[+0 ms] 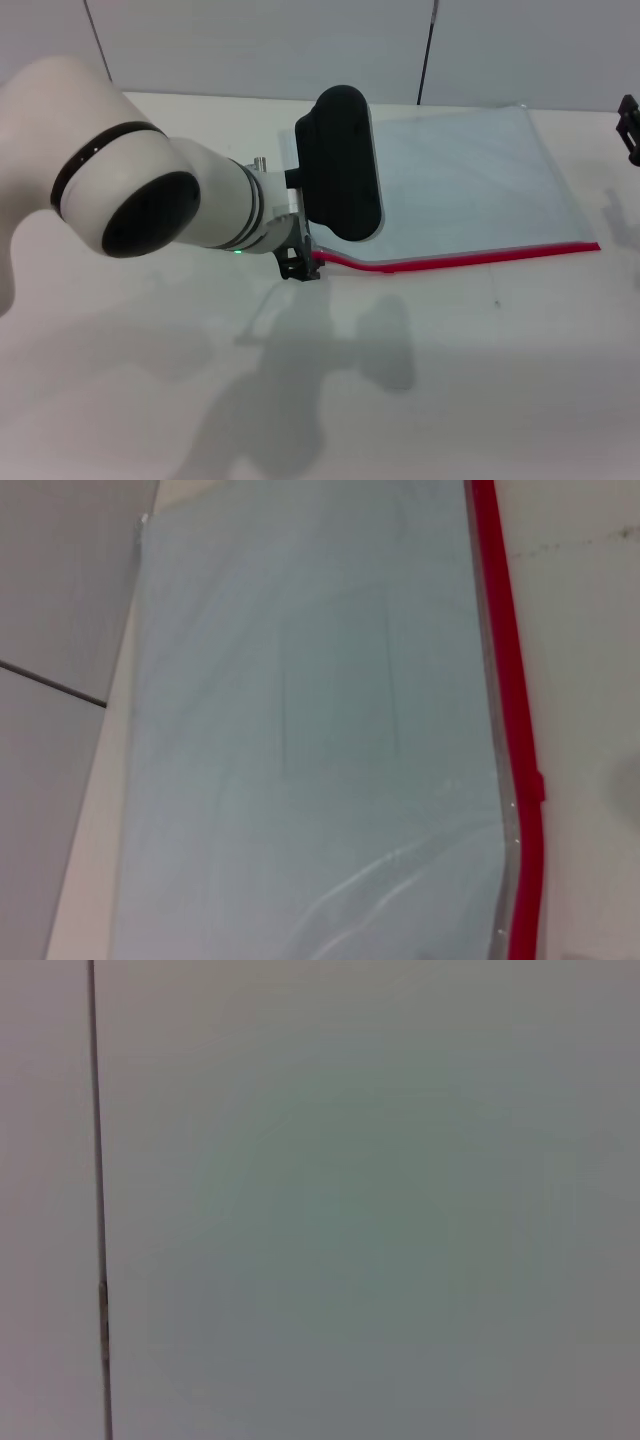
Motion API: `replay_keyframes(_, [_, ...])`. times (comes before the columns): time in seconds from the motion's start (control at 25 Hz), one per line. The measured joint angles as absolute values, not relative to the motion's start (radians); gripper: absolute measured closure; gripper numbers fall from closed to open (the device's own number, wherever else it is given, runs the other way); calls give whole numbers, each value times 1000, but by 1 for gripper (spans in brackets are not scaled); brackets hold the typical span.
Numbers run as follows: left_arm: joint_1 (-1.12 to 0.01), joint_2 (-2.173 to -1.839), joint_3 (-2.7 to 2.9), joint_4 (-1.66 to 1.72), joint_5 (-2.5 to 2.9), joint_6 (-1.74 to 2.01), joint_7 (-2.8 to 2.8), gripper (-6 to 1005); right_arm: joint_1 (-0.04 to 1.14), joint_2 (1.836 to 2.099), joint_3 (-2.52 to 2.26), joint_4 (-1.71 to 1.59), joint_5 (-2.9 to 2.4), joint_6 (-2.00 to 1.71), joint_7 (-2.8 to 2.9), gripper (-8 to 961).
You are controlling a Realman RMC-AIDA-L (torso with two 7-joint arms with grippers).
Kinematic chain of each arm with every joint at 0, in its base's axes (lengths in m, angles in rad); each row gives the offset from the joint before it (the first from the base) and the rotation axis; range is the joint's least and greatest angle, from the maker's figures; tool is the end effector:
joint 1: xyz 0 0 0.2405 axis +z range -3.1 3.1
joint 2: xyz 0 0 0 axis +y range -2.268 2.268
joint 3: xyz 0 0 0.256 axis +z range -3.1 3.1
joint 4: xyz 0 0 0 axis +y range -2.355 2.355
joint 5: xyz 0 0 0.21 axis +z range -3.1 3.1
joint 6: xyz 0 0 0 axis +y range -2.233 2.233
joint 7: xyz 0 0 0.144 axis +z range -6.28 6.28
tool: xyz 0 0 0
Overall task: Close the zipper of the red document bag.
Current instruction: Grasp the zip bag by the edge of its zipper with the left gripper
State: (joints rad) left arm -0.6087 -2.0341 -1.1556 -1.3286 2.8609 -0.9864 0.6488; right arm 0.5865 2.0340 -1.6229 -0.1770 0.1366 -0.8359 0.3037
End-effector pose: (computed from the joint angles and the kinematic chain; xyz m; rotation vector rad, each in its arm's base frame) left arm -0.1476 0.3690 -0.0736 -2.4732 0.1426 0.6407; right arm 0.3162 0.4007 0.0052 -1.6836 0.6249 0.5900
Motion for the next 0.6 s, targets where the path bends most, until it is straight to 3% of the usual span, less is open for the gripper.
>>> replay_keyframes(0.6, [-613,-2034,-1131,-1287,2867,-947,637,301,591,2034,-1621,-175,137,-836,304,412])
